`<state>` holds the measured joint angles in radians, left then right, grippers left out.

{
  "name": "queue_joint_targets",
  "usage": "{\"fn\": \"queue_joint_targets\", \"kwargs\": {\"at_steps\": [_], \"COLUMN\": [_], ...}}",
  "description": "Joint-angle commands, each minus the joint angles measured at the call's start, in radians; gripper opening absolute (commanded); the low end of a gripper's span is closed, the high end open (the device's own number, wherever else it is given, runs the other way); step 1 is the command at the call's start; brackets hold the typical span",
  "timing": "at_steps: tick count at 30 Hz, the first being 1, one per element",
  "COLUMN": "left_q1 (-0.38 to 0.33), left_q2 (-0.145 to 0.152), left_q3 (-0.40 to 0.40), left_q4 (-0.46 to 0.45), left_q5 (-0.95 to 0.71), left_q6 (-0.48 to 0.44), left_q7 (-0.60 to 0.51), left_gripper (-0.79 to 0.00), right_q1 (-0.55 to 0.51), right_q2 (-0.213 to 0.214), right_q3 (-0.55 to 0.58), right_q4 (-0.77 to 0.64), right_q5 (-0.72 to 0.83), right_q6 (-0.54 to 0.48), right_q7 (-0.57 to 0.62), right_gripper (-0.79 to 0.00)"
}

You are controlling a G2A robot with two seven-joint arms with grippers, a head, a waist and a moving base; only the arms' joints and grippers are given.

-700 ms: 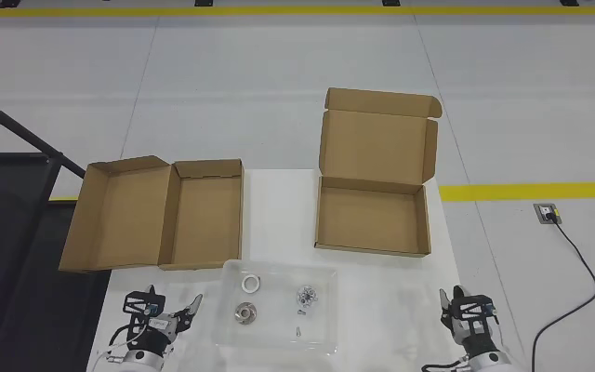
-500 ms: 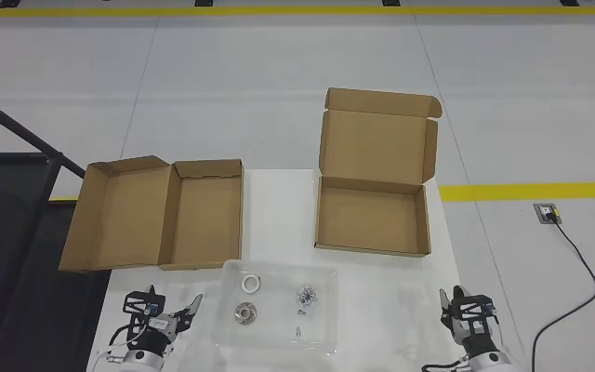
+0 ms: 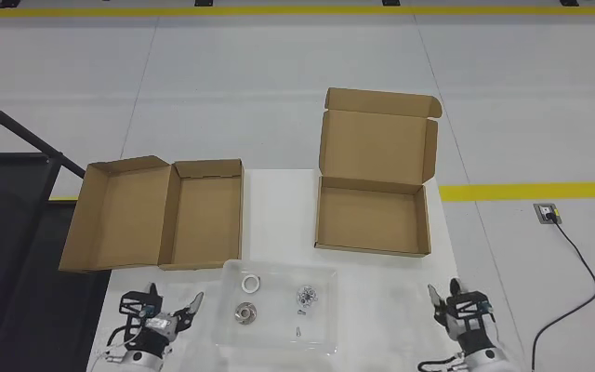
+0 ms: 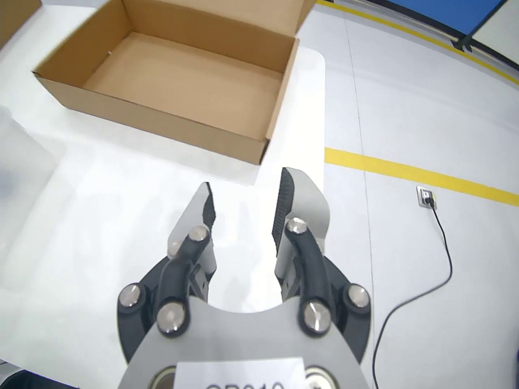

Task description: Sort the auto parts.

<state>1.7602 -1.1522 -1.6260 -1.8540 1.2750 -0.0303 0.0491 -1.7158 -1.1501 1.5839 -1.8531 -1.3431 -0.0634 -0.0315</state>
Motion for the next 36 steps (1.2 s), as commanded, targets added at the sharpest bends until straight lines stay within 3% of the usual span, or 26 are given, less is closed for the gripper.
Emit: {"fn": "queue_joint_targets", "kwargs": {"at_steps": [1, 9, 12, 25, 27, 30, 36], "left_q1": [0.018, 0.065, 0.064, 0.064, 0.059, 0.039, 0.019], "left_q2": [-0.001, 0.000, 0.000, 0.000, 0.000, 0.000, -0.002], "left_q3": [-0.021, -0.147, -0.163, -0.163, -0.156, -0.135, -0.124], "left_q4": [-0.020, -0.055, -0.072, -0.072, -0.072, -0.057, -0.043], "left_q5": [-0.032, -0.318, -0.311, -0.311, -0.317, -0.368, -0.474], "left_q6": [-0.013, -0.200, -0.179, -0.179, -0.186, -0.248, -0.311], "left_q7": [0.030, 0.101, 0.083, 0.083, 0.074, 0.018, -0.014], "left_gripper": [0.000, 0.000, 0.000, 0.000, 0.000, 0.000, 0.000], "right_q1": [0.009, 0.055, 0.095, 0.095, 0.111, 0.165, 0.341], "right_q2": [0.000, 0.007, 0.013, 0.013, 0.023, 0.028, 0.025], "right_q3": [-0.005, -0.033, -0.075, -0.075, -0.122, -0.178, -0.340], "right_q4": [-0.029, -0.205, -0.267, -0.267, -0.303, -0.303, -0.232], "right_q5": [-0.013, -0.118, -0.217, -0.217, -0.336, -0.394, -0.373], "right_q6": [-0.019, -0.152, -0.252, -0.252, -0.394, -0.531, -0.803], "right_q7": [-0.008, 0.008, 0.092, 0.092, 0.093, 0.110, 0.207], "right_gripper": [0.000, 0.000, 0.000, 0.000, 0.000, 0.000, 0.000]}}
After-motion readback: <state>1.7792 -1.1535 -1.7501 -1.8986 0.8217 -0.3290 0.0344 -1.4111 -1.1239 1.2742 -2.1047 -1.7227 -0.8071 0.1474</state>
